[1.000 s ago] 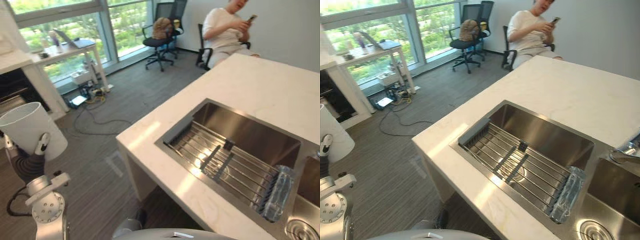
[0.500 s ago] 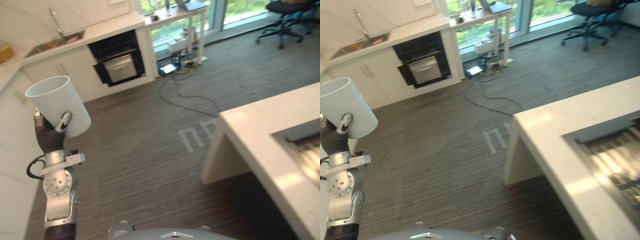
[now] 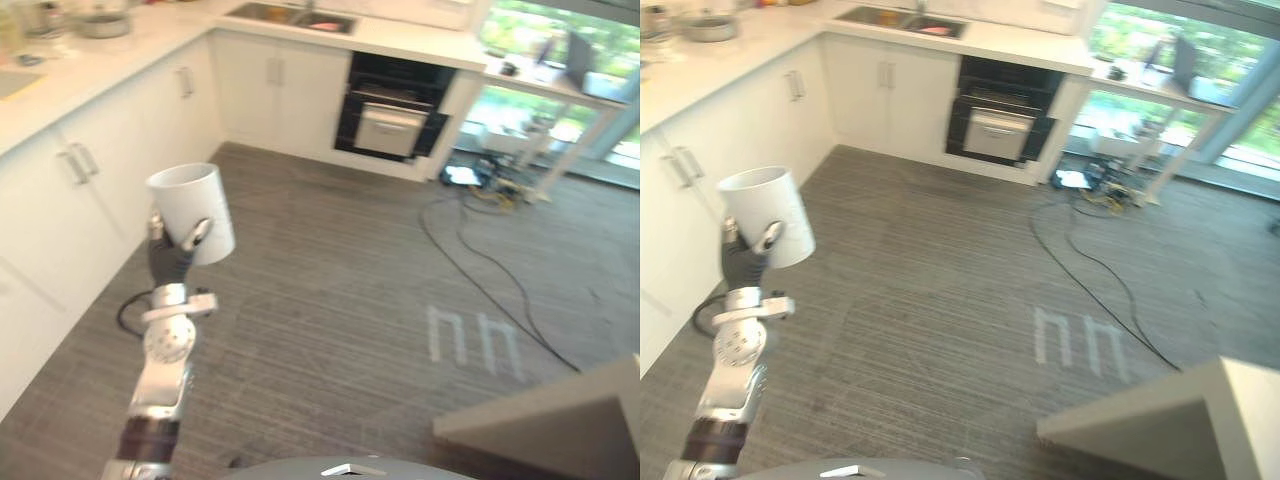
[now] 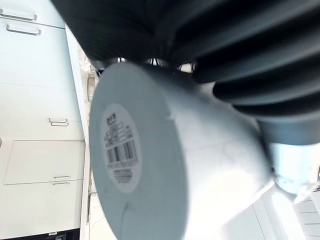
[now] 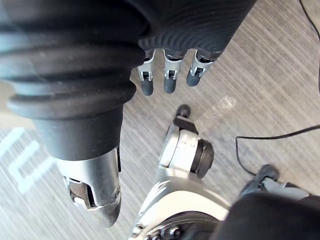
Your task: Walk over to the sink, pick up the cup, carry it to the dishwasher, place the cup inside the dishwasher, then close the dishwasher door
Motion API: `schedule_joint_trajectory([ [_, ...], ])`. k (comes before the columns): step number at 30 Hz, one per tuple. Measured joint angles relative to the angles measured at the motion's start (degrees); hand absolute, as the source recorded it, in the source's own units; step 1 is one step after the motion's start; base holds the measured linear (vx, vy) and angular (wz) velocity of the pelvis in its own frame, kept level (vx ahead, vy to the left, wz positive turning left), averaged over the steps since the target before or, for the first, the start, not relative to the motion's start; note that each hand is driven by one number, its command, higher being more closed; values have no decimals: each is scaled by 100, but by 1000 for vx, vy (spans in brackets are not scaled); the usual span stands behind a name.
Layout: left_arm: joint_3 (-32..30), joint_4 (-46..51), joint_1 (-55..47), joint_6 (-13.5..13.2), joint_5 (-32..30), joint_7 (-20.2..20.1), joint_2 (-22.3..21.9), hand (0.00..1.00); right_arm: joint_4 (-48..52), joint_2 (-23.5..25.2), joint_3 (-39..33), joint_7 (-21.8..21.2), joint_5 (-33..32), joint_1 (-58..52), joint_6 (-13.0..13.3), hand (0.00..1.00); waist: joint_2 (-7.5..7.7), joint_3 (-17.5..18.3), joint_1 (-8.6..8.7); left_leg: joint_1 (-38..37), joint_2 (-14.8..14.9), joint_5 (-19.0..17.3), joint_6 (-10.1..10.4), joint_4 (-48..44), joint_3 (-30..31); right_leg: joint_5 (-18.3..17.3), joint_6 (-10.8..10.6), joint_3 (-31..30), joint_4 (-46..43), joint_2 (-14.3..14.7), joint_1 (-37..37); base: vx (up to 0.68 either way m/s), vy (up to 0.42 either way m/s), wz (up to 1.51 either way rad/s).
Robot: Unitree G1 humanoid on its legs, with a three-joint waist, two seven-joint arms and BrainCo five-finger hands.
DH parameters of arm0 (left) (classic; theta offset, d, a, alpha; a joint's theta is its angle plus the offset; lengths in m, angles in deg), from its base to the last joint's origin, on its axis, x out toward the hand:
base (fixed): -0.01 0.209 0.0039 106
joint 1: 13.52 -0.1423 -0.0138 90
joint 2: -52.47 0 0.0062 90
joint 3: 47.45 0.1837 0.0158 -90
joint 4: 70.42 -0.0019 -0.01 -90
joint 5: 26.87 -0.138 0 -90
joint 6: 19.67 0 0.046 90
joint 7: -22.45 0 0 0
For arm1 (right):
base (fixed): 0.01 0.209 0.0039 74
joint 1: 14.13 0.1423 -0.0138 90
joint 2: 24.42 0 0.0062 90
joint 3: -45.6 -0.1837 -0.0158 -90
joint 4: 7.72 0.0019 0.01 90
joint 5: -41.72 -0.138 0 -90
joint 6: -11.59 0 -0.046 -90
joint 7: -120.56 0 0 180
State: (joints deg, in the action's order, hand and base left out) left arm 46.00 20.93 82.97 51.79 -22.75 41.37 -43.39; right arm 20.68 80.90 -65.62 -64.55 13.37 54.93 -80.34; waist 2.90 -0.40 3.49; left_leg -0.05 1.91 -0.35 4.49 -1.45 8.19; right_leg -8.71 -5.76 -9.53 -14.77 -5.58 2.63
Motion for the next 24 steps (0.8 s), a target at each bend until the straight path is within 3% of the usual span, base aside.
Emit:
schedule_joint_trajectory([
  [1, 42, 48, 89, 12, -1, 53, -144, 100, 50, -138, 272, -218, 153, -83, 25, 0, -97, 61, -84, 4, 31, -45, 55, 3, 44, -32, -18, 111, 258, -19, -168, 83, -87, 30],
  [3, 71, 47, 147, 38, -2, 93, -111, 100, 35, -254, 517, -320, 221, -18, -32, 0, -125, 48, -266, -69, 128, -7, 103, 84, -107, -71, 52, 126, 440, 50, -220, 53, -102, -10],
  [7, 120, 27, 110, 226, -86, 90, -95, 100, 36, -441, 851, -346, -12, 190, -228, 0, -97, 41, -149, -189, 325, 120, 207, 290, -284, 21, 173, 240, 510, 222, -263, -27, -75, -7],
  [11, 108, -7, 114, 241, -86, 175, 114, 100, 29, -647, 1162, -180, -161, 475, -320, 0, -86, 51, -105, -230, 361, 256, 187, 415, -493, 282, 145, 195, 780, 234, -276, -81, 19, -18],
  [16, -43, -73, 114, 125, 178, 317, 241, 100, -106, -658, 1084, -218, -347, 492, -460, 0, -108, 50, -37, -447, 346, 420, 132, 593, -838, 520, 76, 87, 1096, 177, -444, -105, 40, -14],
  [20, -113, -97, 104, 49, 585, 156, 231, 100, -244, -654, 861, -314, -457, 530, -609, 0, -148, 72, -15, -523, 352, 480, 126, 626, -1215, 563, 50, 93, 1196, 143, -490, -113, 17, -9],
  [24, -108, -97, -98, 50, 593, -23, 206, 100, -258, -638, 644, -369, -529, 498, -682, 0, -196, 73, -5, -661, 350, 405, 160, 632, -1528, 671, 28, 94, 1270, 89, -490, -78, 26, -34],
])
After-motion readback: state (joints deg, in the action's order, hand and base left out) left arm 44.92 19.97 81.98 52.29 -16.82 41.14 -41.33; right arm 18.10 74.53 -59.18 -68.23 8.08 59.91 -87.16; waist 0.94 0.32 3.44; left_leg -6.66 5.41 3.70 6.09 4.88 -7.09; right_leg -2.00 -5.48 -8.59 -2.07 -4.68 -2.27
